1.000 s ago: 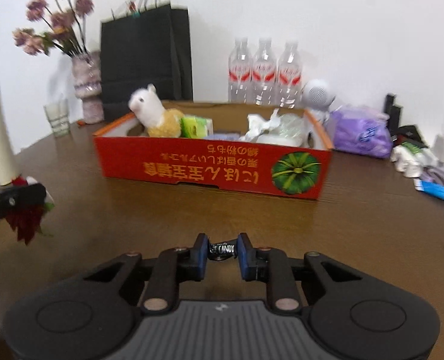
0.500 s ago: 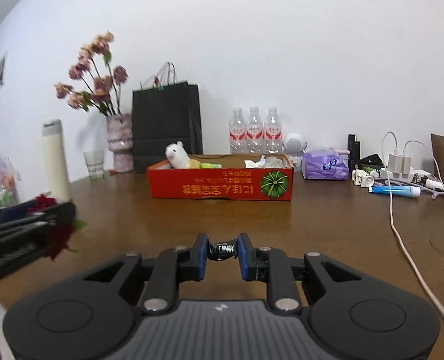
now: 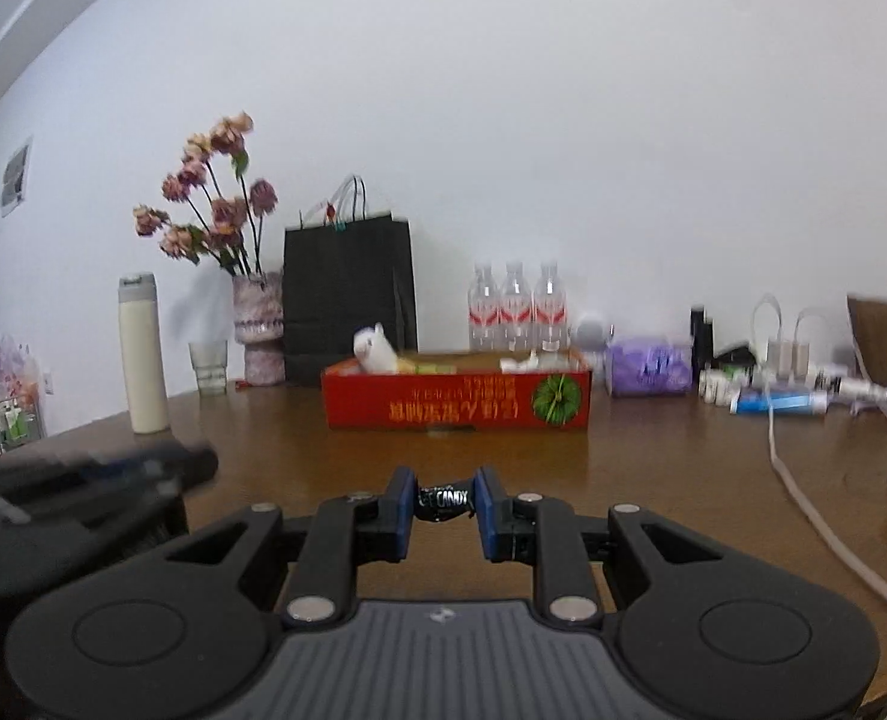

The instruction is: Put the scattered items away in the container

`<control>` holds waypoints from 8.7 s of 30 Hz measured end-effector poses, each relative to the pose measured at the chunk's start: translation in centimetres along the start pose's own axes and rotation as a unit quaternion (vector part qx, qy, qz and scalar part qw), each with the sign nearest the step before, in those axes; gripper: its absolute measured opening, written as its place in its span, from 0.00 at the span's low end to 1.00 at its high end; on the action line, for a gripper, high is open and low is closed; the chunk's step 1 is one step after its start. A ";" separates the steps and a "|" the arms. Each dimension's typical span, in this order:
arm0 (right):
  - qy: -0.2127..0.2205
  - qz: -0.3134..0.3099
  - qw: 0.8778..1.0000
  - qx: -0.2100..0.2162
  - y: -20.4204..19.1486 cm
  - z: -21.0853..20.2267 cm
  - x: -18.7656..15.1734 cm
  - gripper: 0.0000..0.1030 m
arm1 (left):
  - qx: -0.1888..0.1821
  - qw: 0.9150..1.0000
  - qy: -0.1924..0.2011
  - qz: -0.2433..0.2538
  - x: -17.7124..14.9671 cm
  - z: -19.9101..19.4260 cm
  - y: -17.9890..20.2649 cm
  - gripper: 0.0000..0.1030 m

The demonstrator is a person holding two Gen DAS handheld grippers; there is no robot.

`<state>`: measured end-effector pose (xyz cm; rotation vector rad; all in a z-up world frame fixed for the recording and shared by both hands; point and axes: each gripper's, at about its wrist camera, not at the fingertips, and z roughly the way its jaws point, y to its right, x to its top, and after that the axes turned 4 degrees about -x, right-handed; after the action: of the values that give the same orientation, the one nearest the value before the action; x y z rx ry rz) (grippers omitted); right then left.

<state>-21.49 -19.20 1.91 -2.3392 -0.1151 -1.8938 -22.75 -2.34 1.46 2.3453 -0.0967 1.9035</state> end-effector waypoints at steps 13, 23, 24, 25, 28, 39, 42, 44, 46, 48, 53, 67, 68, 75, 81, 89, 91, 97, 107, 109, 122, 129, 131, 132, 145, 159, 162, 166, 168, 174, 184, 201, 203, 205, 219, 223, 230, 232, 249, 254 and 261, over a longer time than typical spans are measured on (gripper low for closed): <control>-0.017 0.019 1.000 -0.011 1.8 0.8 -1.3 0.20 | -0.032 0.992 -0.118 0.026 -1.2 1.3 -0.4 0.68; -0.018 0.017 1.000 -0.009 1.8 0.8 -1.4 0.20 | -0.018 0.995 -0.101 0.004 -1.0 1.1 -1.3 0.39; -0.017 0.016 1.000 -0.009 1.7 0.7 -1.4 0.20 | -0.014 0.997 -0.082 0.006 -0.5 0.8 -1.2 0.39; -0.015 0.016 1.000 -0.009 1.7 0.7 -1.2 0.20 | -0.010 0.998 -0.064 0.005 0.1 0.6 -1.2 0.39; -0.009 0.016 1.000 -0.009 1.7 0.9 -0.5 0.20 | 0.002 1.000 -0.013 0.000 2.0 0.4 -1.0 0.39; 0.037 0.021 0.999 0.020 3.4 8.6 9.4 0.20 | -0.010 0.998 0.058 -0.025 12.9 9.8 -3.1 0.39; 0.033 0.024 0.999 0.025 4.3 13.2 12.7 0.20 | -0.022 0.998 0.045 -0.034 16.1 14.7 -3.8 0.39; 0.024 0.025 0.999 0.030 4.6 16.6 14.7 0.20 | -0.028 0.999 0.017 -0.031 18.1 18.7 -3.8 0.39; -0.002 0.029 0.999 0.037 4.9 20.8 16.6 0.20 | -0.026 0.999 -0.015 -0.013 19.5 22.5 -3.5 0.39; -0.031 0.036 0.998 0.043 5.2 25.0 18.2 0.20 | -0.018 0.999 -0.044 -0.011 20.7 26.1 -3.4 0.39; -0.095 0.035 0.994 0.031 5.7 34.2 20.8 0.20 | -0.008 0.995 -0.096 -0.032 22.1 33.7 -3.9 0.39; -0.337 0.077 0.938 0.015 8.3 52.1 20.0 0.20 | -0.016 0.933 -0.357 -0.049 19.1 51.1 -6.8 0.39; -0.348 0.077 0.934 0.010 8.4 52.9 19.9 0.20 | -0.017 0.930 -0.365 -0.043 18.9 51.7 -6.5 0.39; -0.419 0.065 0.906 0.000 8.5 57.6 17.9 0.21 | -0.019 0.906 -0.424 -0.005 16.2 55.3 -5.6 0.40; -0.464 0.048 0.884 -0.019 7.8 60.1 15.0 0.24 | -0.019 0.893 -0.450 -0.025 14.3 57.5 -6.0 0.41; -0.479 0.062 0.875 -0.024 8.5 58.7 16.4 0.57 | -0.027 0.895 -0.442 -0.050 16.9 56.4 -6.4 0.56; -0.475 0.066 0.877 -0.028 8.9 57.9 17.6 0.69 | -0.021 0.901 -0.430 -0.048 18.5 55.4 -6.3 0.68; -0.464 0.064 0.883 -0.039 9.2 54.0 22.2 0.76 | -0.011 0.910 -0.412 -0.039 24.4 51.1 -5.6 0.93; -0.421 0.052 0.905 -0.044 8.8 45.5 30.0 0.86 | 0.005 0.921 -0.390 -0.008 31.1 43.6 -3.4 1.00; -0.412 0.051 0.909 -0.042 8.6 44.0 30.9 0.86 | 0.001 0.924 -0.383 0.002 31.6 42.2 -2.6 1.00; -0.382 0.053 0.922 -0.043 8.3 40.1 31.7 0.87 | 0.016 0.937 -0.348 0.004 32.0 38.6 -1.8 1.00; -0.276 0.043 0.959 -0.052 7.7 38.4 27.3 0.87 | 0.012 0.971 -0.236 0.030 26.2 36.2 -1.8 1.00; -0.241 0.052 0.968 -0.049 7.7 37.6 25.1 0.88 | 0.004 0.977 -0.212 0.005 24.3 35.9 -2.5 1.00; -0.224 0.056 0.972 -0.047 7.8 37.2 23.9 0.88 | 0.005 0.982 -0.188 -0.003 23.3 35.5 -2.8 1.00; -0.098 0.036 0.994 -0.041 6.9 34.2 13.8 0.88 | 0.008 1.000 -0.027 0.009 14.4 32.2 -3.6 1.00; -0.013 0.055 0.996 -0.064 7.1 30.1 9.7 0.88 | 0.001 0.998 0.002 0.058 10.0 29.1 -2.6 1.00; -0.017 0.060 0.996 -0.060 6.8 29.3 9.6 0.88 | 0.006 0.998 -0.002 0.056 10.4 28.4 -2.7 1.00; -0.024 0.033 0.998 -0.055 5.9 27.6 9.9 0.88 | 0.009 0.999 -0.005 0.050 11.0 25.9 -3.2 1.00; -0.028 0.024 0.998 -0.048 5.5 26.1 10.0 0.88 | 0.010 0.998 -0.005 0.059 11.0 23.6 -3.3 1.00; -0.080 0.000 0.996 -0.035 3.8 20.0 8.8 0.90 | -0.007 0.998 -0.057 0.036 9.1 17.4 -3.9 1.00; -0.091 0.001 0.996 -0.018 2.5 7.2 4.1 0.98 | 0.009 0.997 -0.056 0.043 3.6 5.1 -3.2 1.00; -0.116 0.012 0.992 -0.049 3.0 6.8 1.0 1.00 | 0.009 0.994 -0.107 0.027 3.0 9.3 -2.3 1.00; -0.165 -0.001 0.985 -0.051 3.0 9.8 1.6 1.00 | 0.001 0.991 -0.135 0.022 3.4 11.4 -2.8 1.00; -0.204 -0.008 0.977 -0.057 2.8 12.6 1.8 1.00 | -0.005 0.986 -0.163 0.014 3.4 13.2 -3.3 1.00; -0.242 -0.012 0.968 -0.068 2.7 19.6 2.6 1.00 | 0.010 0.969 -0.246 -0.004 3.2 20.1 -5.7 1.00; -0.242 -0.002 0.966 -0.086 3.4 20.6 2.9 1.00 | 0.009 0.968 -0.249 0.007 3.1 20.4 -5.3 1.00; -0.243 -0.001 0.966 -0.092 3.1 21.2 3.0 1.00 | 0.011 0.968 -0.249 0.007 3.1 20.5 -5.2 1.00; -0.243 -0.002 0.966 -0.092 3.1 21.2 3.0 1.00 | 0.013 0.969 -0.248 0.007 3.1 20.5 -5.1 1.00; -0.242 -0.004 0.966 -0.086 3.0 21.1 3.0 1.00 | 0.011 0.969 -0.245 0.006 3.1 20.4 -5.1 1.00; -0.242 -0.004 0.966 -0.086 3.0 21.1 3.0 1.00 | 0.012 0.969 -0.245 0.006 3.1 20.4 -5.1 1.00; -0.242 -0.004 0.966 -0.086 2.9 21.1 3.0 1.00 | 0.012 0.969 -0.245 0.006 3.1 20.4 -5.1 1.00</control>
<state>-0.05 -19.05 0.37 -2.8769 -0.0045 -1.3398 -1.67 0.11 0.08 2.7799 -0.1316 1.2917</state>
